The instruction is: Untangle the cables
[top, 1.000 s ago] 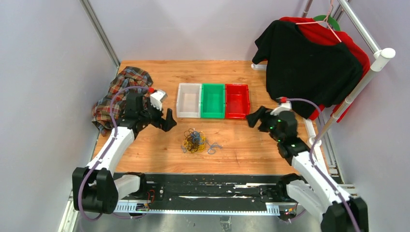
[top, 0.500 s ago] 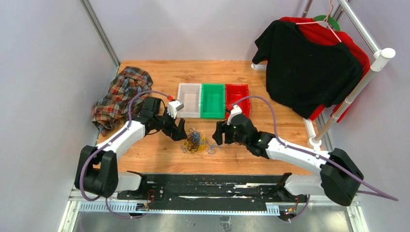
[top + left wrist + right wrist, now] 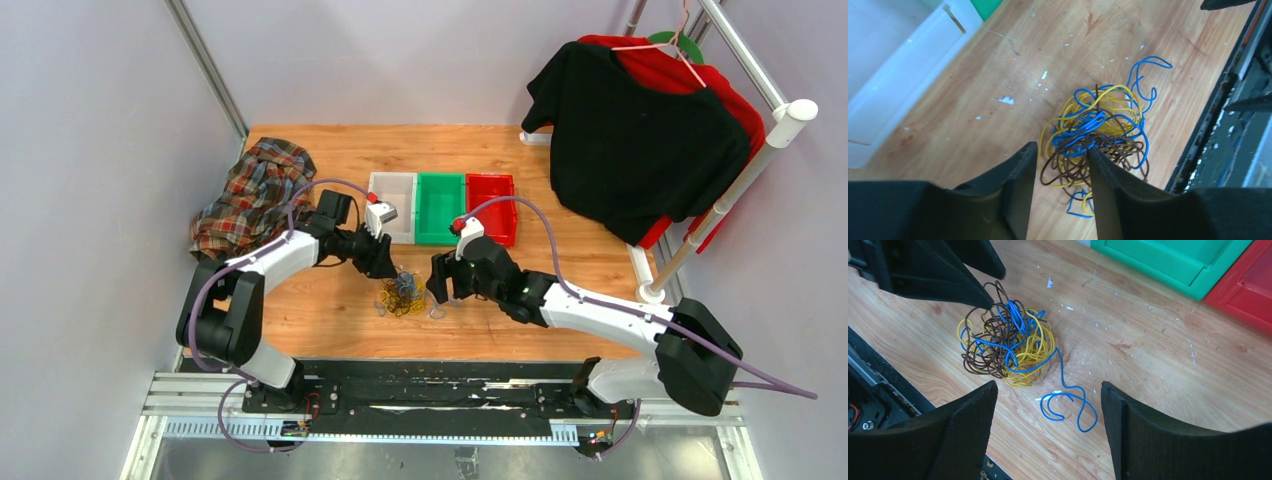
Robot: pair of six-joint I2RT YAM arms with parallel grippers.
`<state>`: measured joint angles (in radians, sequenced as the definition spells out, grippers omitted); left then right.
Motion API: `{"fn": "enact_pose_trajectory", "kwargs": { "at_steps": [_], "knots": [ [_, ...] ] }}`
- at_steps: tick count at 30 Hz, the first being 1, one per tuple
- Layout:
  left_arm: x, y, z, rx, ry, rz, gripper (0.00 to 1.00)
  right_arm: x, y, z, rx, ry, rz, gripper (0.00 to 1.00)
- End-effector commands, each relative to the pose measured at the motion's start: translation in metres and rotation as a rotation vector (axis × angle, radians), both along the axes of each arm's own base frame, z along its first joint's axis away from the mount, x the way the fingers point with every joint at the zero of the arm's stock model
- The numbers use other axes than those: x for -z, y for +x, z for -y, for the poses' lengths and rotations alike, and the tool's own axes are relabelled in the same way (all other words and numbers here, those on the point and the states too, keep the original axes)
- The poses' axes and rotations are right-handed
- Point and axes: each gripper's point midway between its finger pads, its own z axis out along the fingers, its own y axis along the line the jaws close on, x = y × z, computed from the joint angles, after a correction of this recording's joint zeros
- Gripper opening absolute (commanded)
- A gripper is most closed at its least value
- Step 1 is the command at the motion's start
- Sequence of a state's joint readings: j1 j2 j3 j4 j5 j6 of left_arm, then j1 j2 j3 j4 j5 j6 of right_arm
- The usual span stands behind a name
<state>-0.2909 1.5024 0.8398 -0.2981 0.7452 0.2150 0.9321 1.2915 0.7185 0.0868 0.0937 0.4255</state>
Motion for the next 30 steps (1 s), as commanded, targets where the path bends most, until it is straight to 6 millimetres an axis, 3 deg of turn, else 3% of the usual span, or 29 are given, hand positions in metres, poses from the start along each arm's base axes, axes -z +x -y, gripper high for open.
{"fn": "enact_pose_trajectory", "kwargs": {
  "at_steps": [1,5,11,20,30],
  "knots": [
    [0.001,-0.002,0.014,0.062,-0.037,-0.003,0.4,-0.012,-0.001,-0.001,-0.011,0.021,0.047,0.77],
    [-0.007,-0.002,0.018,0.067,-0.052,-0.026,0.19,-0.012,-0.003,-0.001,-0.027,0.018,0.051,0.76],
    [-0.048,-0.018,0.012,0.083,-0.055,0.013,0.01,-0.024,-0.004,-0.008,-0.073,0.05,0.082,0.75],
    [-0.091,-0.046,0.006,0.077,-0.08,0.03,0.01,-0.063,-0.004,-0.034,-0.188,0.126,0.16,0.76],
    [-0.148,-0.064,0.0,0.074,-0.105,0.093,0.01,-0.093,-0.007,-0.077,-0.33,0.256,0.231,0.79]
  ]
}}
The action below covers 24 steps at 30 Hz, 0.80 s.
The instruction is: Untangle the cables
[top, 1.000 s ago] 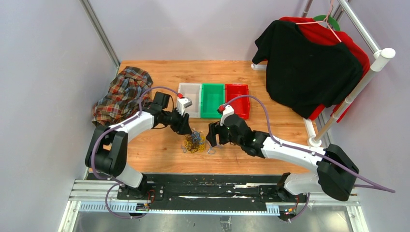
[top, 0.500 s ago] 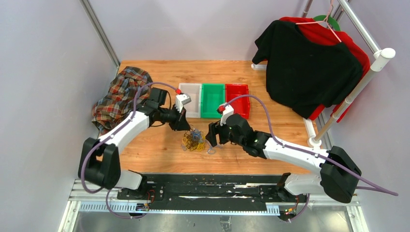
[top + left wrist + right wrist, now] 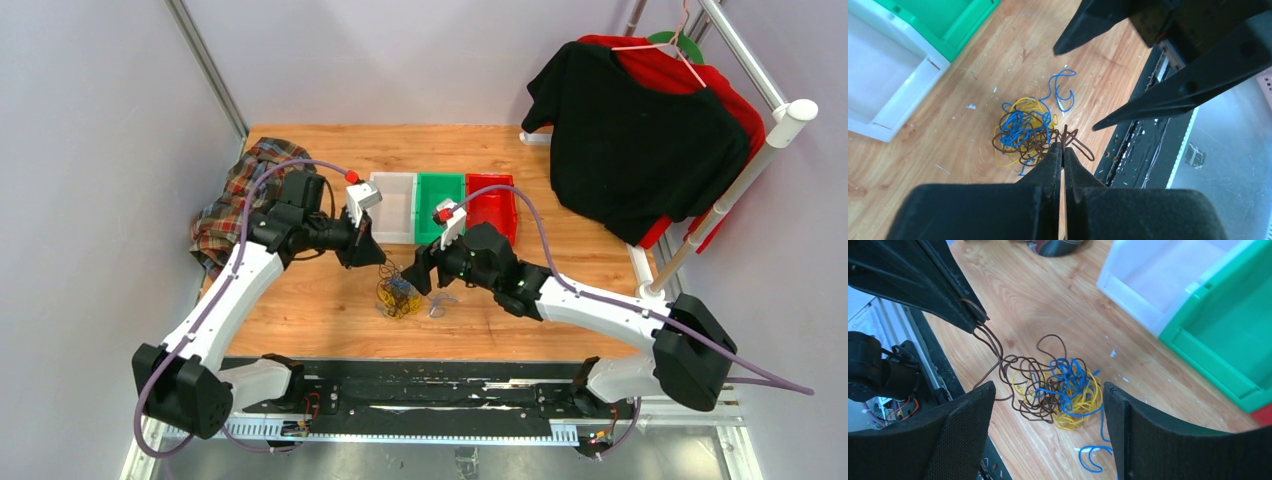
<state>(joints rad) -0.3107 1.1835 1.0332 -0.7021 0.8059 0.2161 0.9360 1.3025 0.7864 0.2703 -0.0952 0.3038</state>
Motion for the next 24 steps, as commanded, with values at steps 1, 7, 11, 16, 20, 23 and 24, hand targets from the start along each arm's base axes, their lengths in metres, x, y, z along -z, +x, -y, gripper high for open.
{"fn": "enact_pose_trajectory", "kwargs": {
  "at_steps": [1,7,11,16,20,23,24],
  "knots": [
    [-0.029,-0.016,0.0,0.016,-0.03,0.01,0.01,-0.031,-0.007,-0.031,-0.112,0.09,0.075,0.78],
    [-0.045,-0.018,0.001,0.003,-0.053,0.029,0.01,-0.037,-0.006,-0.049,-0.132,0.141,0.076,0.79],
    [-0.054,-0.018,0.001,0.001,-0.058,0.034,0.01,-0.036,0.003,-0.058,-0.103,0.146,0.062,0.77],
    [-0.056,-0.015,-0.004,-0.022,-0.029,0.062,0.01,-0.04,0.002,-0.062,-0.098,0.158,0.049,0.76],
    [-0.048,-0.014,-0.007,-0.019,0.0,0.073,0.01,-0.034,0.005,-0.052,-0.052,0.147,0.052,0.73],
    [-0.051,-0.018,-0.005,-0.006,-0.02,0.056,0.01,-0.033,0.007,-0.052,-0.029,0.156,0.04,0.58],
    [-0.053,-0.019,-0.004,-0.004,-0.027,0.054,0.01,-0.034,0.008,-0.054,-0.031,0.161,0.034,0.54]
  ]
}}
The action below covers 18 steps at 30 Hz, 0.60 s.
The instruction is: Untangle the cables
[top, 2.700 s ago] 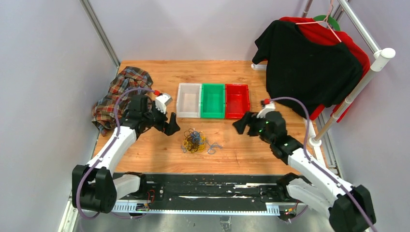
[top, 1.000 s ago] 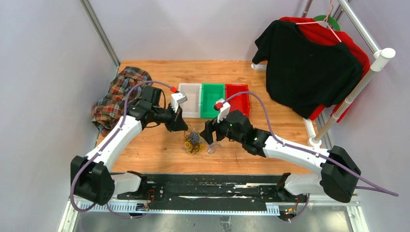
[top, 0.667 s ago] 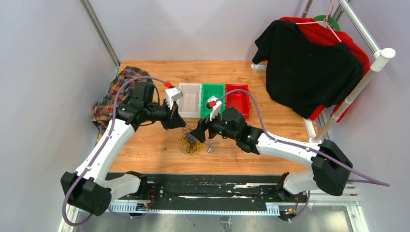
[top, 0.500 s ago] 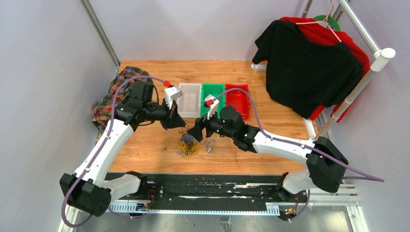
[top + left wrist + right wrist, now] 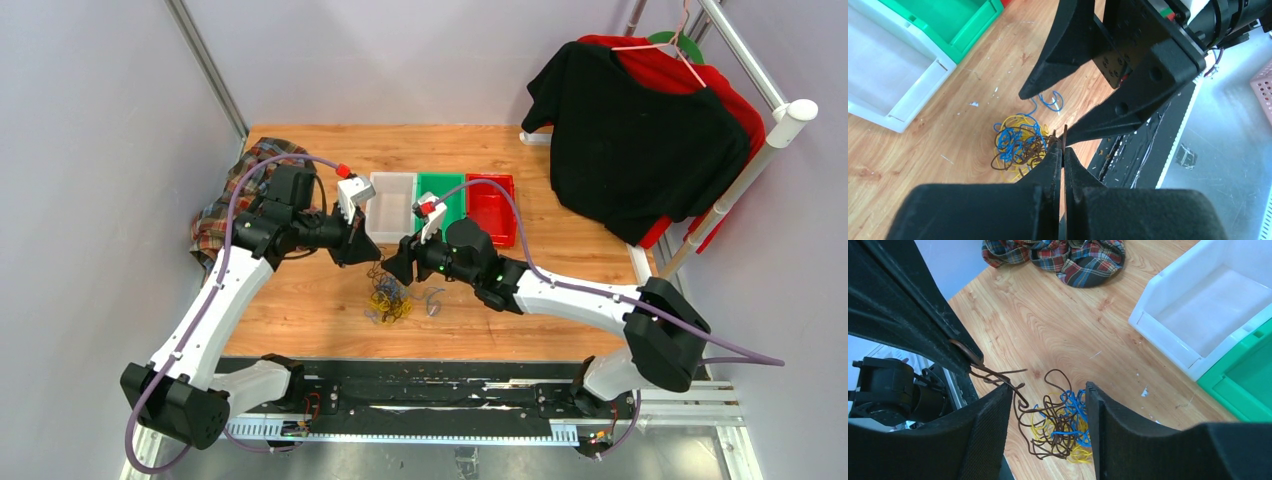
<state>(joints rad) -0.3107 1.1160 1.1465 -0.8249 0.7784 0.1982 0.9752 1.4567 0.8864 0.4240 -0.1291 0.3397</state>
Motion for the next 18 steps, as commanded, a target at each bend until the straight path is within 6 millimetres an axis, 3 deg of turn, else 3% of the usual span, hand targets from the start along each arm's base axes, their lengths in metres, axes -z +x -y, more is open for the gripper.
{"fn": "enact_pose_trajectory", "kwargs": {
  "at_steps": [1,10,16,18],
  "knots": [
    [-0.013,-0.008,0.003,0.026,-0.027,0.008,0.01,-0.016,0.002,-0.005,0.025,0.06,0.004,0.52],
    [-0.051,-0.02,0.005,0.055,-0.067,0.038,0.01,-0.026,0.003,-0.011,0.047,0.234,0.04,0.51],
    [-0.048,-0.022,0.005,0.054,-0.069,0.02,0.01,-0.033,-0.004,-0.019,0.016,0.314,0.052,0.49],
    [-0.048,-0.021,0.005,0.052,-0.07,0.015,0.01,-0.033,-0.004,-0.019,0.017,0.315,0.052,0.4]
  ]
}}
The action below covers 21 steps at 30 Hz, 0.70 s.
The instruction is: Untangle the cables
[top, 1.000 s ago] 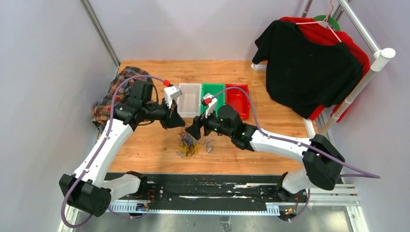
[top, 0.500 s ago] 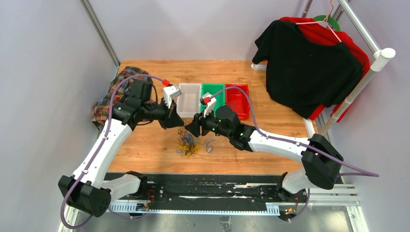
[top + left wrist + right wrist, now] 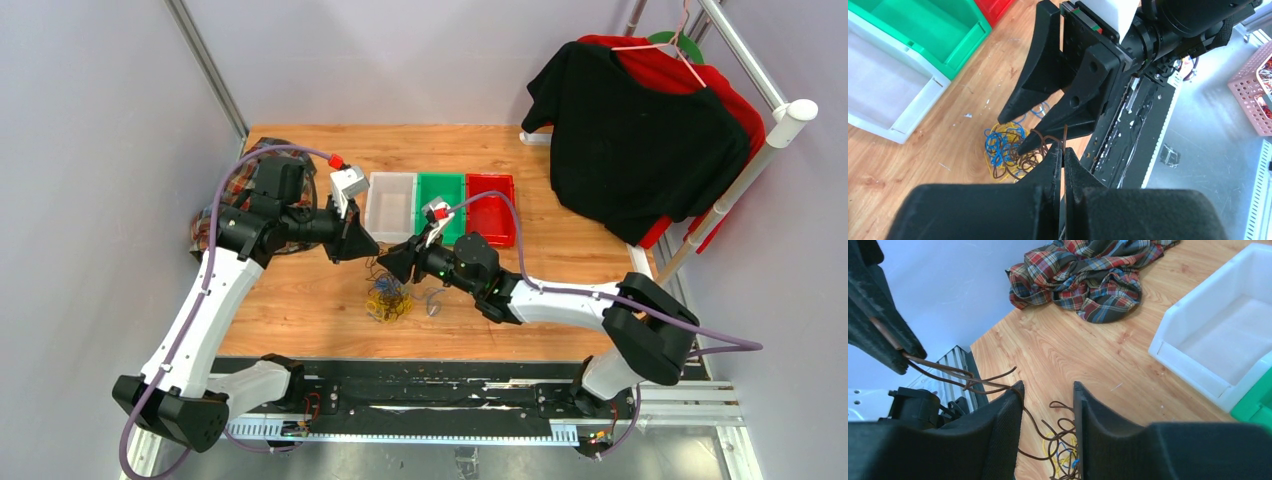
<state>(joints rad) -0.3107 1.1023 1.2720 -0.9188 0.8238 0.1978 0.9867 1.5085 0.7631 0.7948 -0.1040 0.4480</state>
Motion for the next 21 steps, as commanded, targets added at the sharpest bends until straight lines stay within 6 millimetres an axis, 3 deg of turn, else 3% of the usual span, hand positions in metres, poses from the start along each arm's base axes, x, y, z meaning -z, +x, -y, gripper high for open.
{"fn": "enact_pose_trajectory", "kwargs": {
  "at_steps": [1,4,6,8,10,13,14,16,21],
  "knots": [
    [-0.007,-0.009,0.003,0.019,-0.024,-0.017,0.01,-0.024,-0.005,-0.007,-0.005,0.104,0.036,0.27],
    [-0.007,-0.008,0.001,0.01,-0.016,-0.007,0.01,-0.029,-0.002,0.0,0.028,0.119,0.051,0.02],
    [-0.004,-0.006,-0.002,-0.006,0.007,0.013,0.06,-0.038,-0.002,0.008,0.05,0.133,0.072,0.01],
    [0.004,0.0,-0.011,-0.034,0.063,0.056,0.26,-0.048,-0.004,0.017,0.064,0.12,0.099,0.01],
    [0.014,0.012,-0.025,-0.085,0.151,0.115,0.62,-0.052,-0.004,0.026,0.079,0.074,0.124,0.01],
    [0.02,0.02,-0.038,-0.136,0.223,0.16,0.9,-0.054,-0.008,0.037,0.079,0.004,0.15,0.01],
    [0.018,0.02,-0.039,-0.137,0.223,0.17,0.95,-0.057,-0.009,0.039,0.072,-0.009,0.161,0.01],
    [0.012,0.014,-0.034,-0.105,0.193,0.183,1.0,-0.061,-0.013,0.038,0.049,-0.031,0.174,0.01],
    [-0.009,-0.007,-0.01,0.019,0.046,0.146,0.99,-0.069,-0.02,0.024,-0.042,-0.093,0.182,0.01]
  ]
}}
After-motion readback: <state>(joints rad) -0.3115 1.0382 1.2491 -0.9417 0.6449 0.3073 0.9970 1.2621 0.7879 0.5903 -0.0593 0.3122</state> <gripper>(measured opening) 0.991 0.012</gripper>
